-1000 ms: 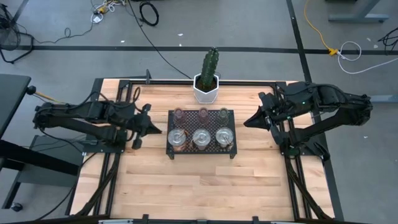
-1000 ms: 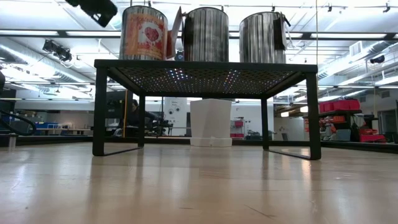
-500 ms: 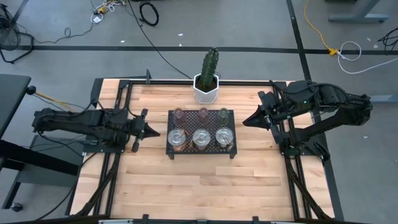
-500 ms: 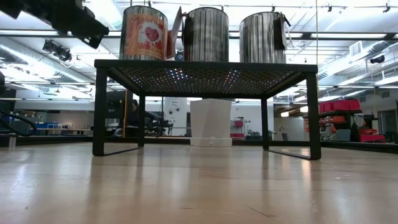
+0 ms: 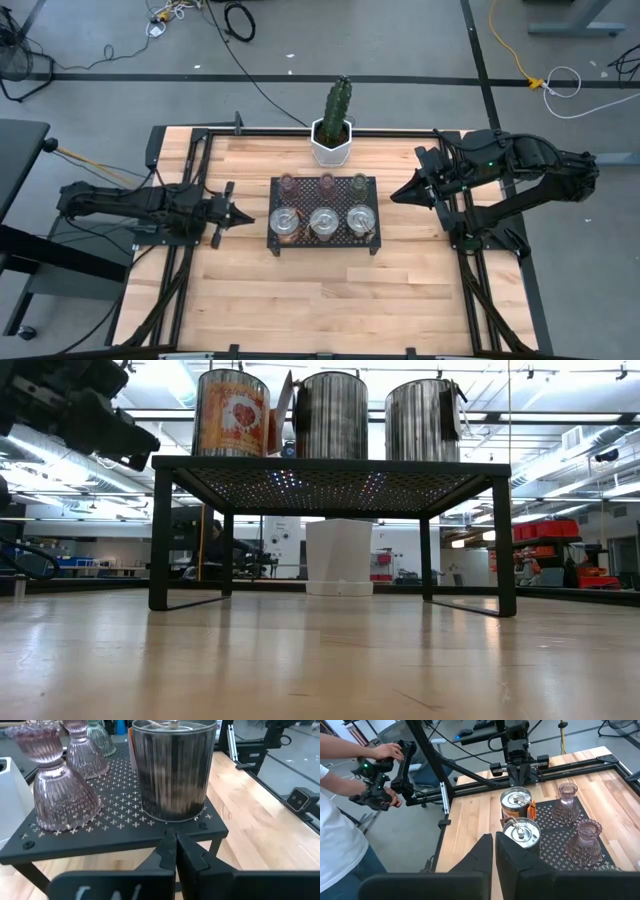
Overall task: Pick & Place candle stick holders
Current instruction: Return to Home Position
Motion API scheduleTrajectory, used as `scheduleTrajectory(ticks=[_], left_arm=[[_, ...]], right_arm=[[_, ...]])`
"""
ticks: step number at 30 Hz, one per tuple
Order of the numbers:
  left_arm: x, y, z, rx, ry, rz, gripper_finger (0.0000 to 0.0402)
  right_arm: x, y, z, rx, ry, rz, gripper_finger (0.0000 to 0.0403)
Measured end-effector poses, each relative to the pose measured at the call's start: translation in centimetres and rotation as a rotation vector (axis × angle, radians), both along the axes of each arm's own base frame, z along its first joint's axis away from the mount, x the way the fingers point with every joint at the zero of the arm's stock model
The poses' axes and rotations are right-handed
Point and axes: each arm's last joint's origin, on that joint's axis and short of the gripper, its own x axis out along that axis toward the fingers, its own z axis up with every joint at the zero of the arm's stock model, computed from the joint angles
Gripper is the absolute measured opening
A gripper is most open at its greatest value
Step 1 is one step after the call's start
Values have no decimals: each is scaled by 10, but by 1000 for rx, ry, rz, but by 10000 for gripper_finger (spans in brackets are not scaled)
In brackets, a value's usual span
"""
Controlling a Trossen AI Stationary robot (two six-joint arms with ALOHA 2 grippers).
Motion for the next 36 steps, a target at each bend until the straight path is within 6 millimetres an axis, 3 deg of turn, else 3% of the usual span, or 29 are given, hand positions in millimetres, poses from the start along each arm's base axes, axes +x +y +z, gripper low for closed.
scheduleTrajectory(ticks=[19,36], left_arm=[[-15,1,-38,0,-132,11,3],[-21,3,-36,1,-254,51,3]], right_arm=[[0,0,0,0,0,0,23],[0,0,0,0,0,0,23]])
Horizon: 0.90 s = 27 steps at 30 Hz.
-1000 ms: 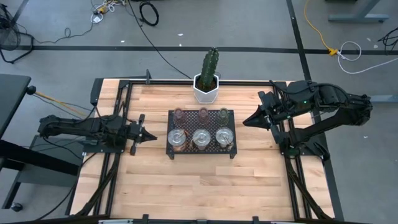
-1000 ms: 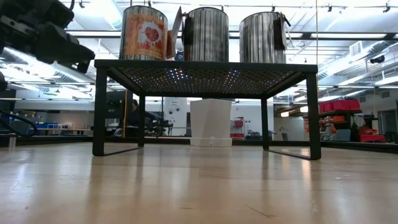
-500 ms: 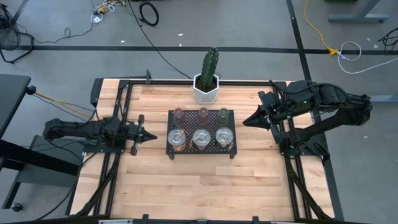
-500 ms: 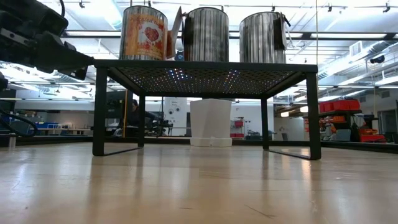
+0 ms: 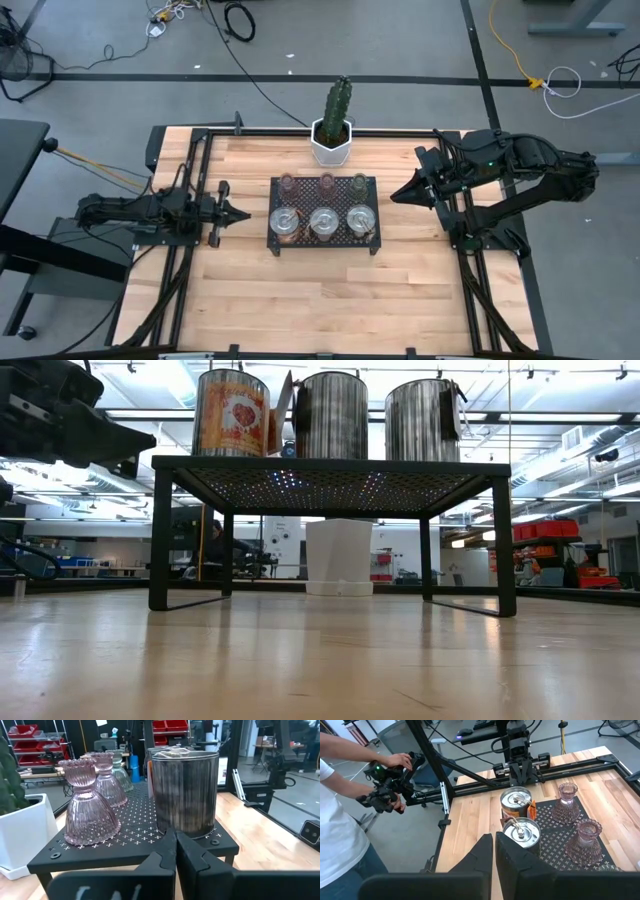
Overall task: Pick & Place candle stick holders
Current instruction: Return to Home Position
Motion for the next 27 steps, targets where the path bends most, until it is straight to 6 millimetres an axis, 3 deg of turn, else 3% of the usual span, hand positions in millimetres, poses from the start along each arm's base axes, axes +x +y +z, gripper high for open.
scheduleTrajectory(ticks=[27], left_arm=[[2,1,2,16,-99,39,3]], right_arm=[[0,0,0,0,0,0,23]])
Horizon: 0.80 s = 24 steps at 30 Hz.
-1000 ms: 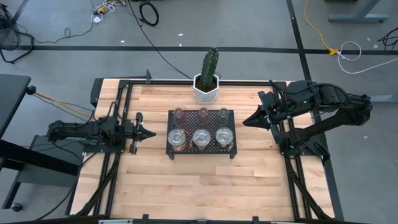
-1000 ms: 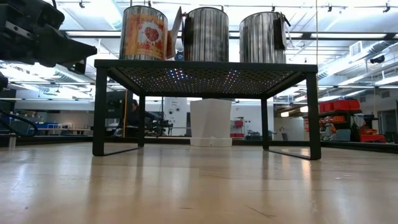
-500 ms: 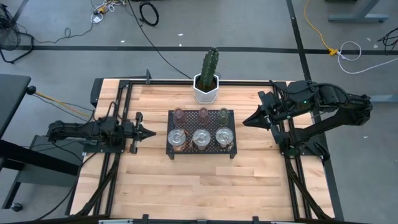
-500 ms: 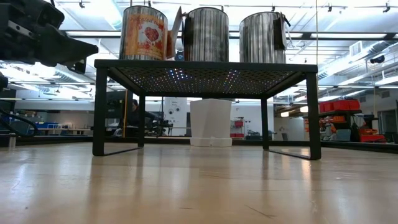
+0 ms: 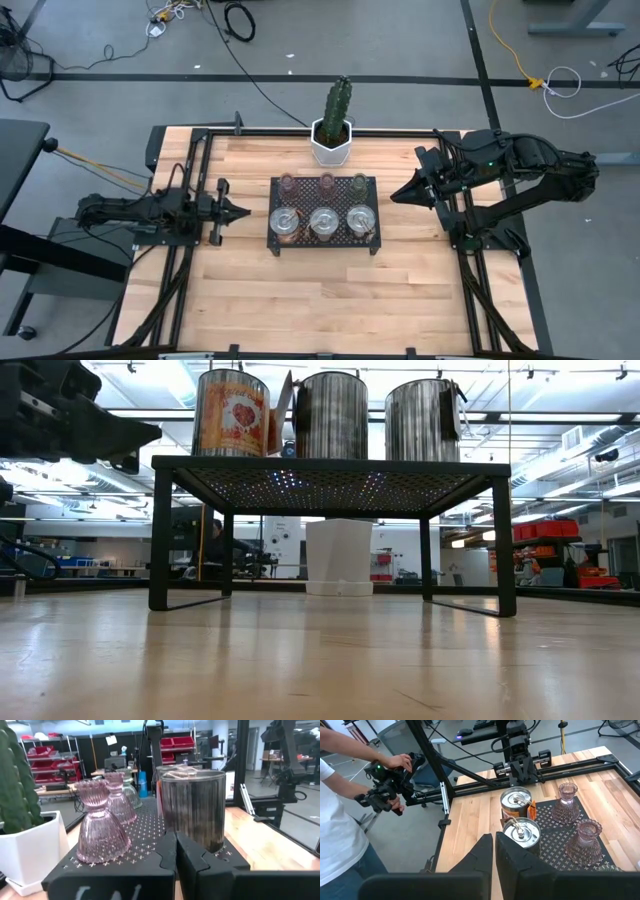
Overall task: Pick & Place candle stick holders
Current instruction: Return to Home Position
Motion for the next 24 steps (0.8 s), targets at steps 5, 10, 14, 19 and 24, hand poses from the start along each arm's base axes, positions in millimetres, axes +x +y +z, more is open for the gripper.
scheduleTrajectory(ticks=[5,10,14,19,24], left_arm=[[0,0,-1,5,7,0,3],[0,0,-4,2,39,-12,3],[0,-1,-4,-23,43,-19,3],[0,-1,-5,-45,51,-21,3],[1,-1,-5,-45,54,-21,3]], right_arm=[[0,0,0,0,-1,0,23],[0,0,0,0,0,0,23],[0,0,0,0,0,0,23],[0,0,0,0,-1,0,23],[0,0,0,0,0,1,23]])
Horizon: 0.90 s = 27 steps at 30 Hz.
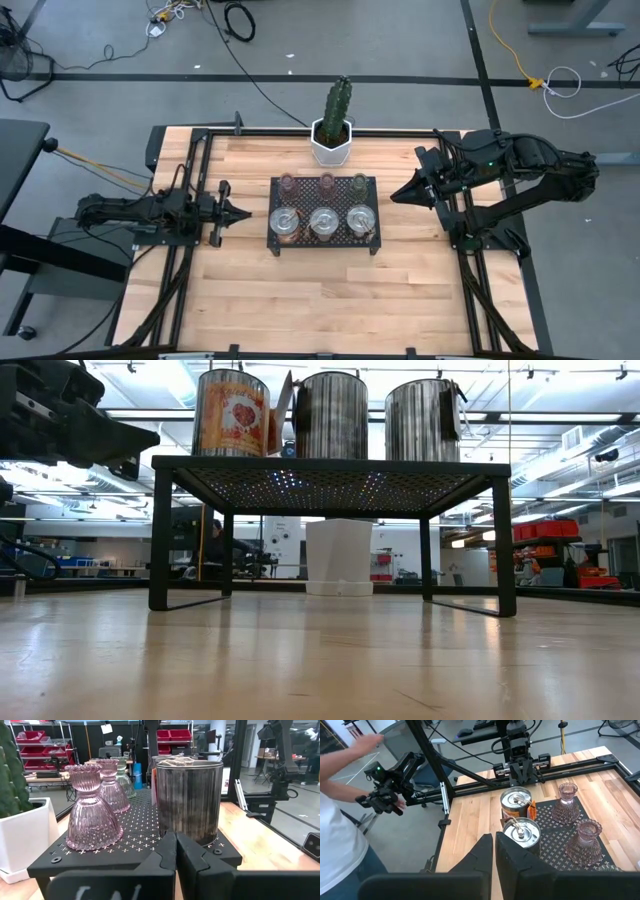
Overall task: Pick & Place candle stick holders
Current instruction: Return to Home Position
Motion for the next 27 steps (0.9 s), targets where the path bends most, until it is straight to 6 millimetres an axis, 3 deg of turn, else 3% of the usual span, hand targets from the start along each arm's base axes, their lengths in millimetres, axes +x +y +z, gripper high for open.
scheduleTrajectory(ticks=[27], left_arm=[[0,0,2,-1,-27,0,3]], right_arm=[[0,0,0,0,0,0,23]])
